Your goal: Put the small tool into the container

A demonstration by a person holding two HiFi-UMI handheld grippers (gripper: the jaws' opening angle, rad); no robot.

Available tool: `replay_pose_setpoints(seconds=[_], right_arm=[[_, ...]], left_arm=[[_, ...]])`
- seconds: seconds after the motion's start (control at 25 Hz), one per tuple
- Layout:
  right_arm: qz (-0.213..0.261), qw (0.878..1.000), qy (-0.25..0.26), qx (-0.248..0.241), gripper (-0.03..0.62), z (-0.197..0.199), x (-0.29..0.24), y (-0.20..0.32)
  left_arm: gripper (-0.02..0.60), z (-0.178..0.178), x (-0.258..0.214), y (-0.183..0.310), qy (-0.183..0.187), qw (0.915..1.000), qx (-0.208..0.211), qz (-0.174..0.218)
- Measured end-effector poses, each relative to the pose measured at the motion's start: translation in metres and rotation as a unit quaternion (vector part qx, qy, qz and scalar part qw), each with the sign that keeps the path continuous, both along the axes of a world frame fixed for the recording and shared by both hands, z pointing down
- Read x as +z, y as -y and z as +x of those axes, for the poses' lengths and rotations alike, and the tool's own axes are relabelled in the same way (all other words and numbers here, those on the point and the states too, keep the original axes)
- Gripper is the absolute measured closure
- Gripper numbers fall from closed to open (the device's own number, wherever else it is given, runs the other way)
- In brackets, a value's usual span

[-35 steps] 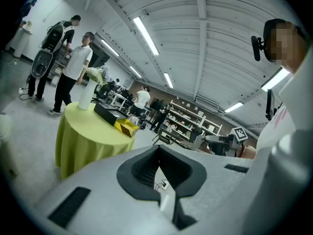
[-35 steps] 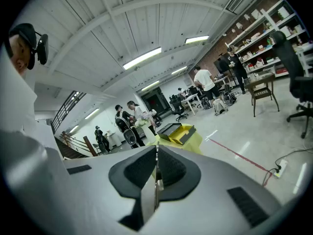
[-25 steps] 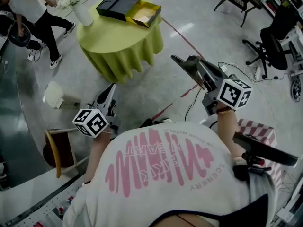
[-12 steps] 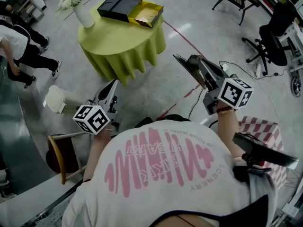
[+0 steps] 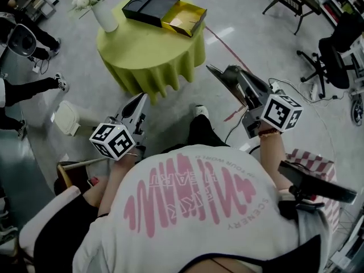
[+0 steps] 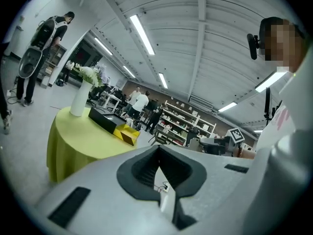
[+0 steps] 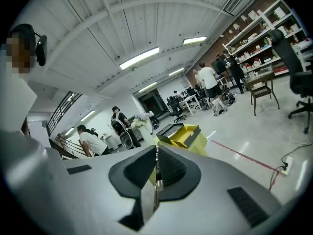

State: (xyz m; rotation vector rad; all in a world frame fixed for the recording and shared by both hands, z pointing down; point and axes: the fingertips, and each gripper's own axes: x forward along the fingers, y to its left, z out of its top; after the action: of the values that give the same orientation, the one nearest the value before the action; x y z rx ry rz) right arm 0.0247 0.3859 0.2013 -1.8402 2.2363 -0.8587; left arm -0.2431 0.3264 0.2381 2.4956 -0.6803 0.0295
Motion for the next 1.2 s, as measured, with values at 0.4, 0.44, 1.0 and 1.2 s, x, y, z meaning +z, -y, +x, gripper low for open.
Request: replay_pose_setpoints(seconds=[0.4,0.44,1.0,1.2], right_arm=[[0.002,0.999,0.008,-0.045,0.575,0.047,0.006,0.126],[0.000,0.999,0.010,-0.052,0.574,0.054,0.006,0.143],[-0.001,0.987,0.012,-0.159,0.574,0.097,0.005,0.295],[-0.002,0.980,0.007,-0.198,0.574,0.095,0.020,0.334]], left_arm=[[0.572,0.044,0.007,0.103,0.008,0.9990,-0.043,-0.009],[0.573,0.052,0.006,0.117,0.008,0.9987,-0.049,-0.010],[0.574,0.123,0.000,0.231,-0.007,0.9935,-0.114,0.003],[0.574,0.135,0.014,0.259,-0.017,0.9903,-0.138,0.008]])
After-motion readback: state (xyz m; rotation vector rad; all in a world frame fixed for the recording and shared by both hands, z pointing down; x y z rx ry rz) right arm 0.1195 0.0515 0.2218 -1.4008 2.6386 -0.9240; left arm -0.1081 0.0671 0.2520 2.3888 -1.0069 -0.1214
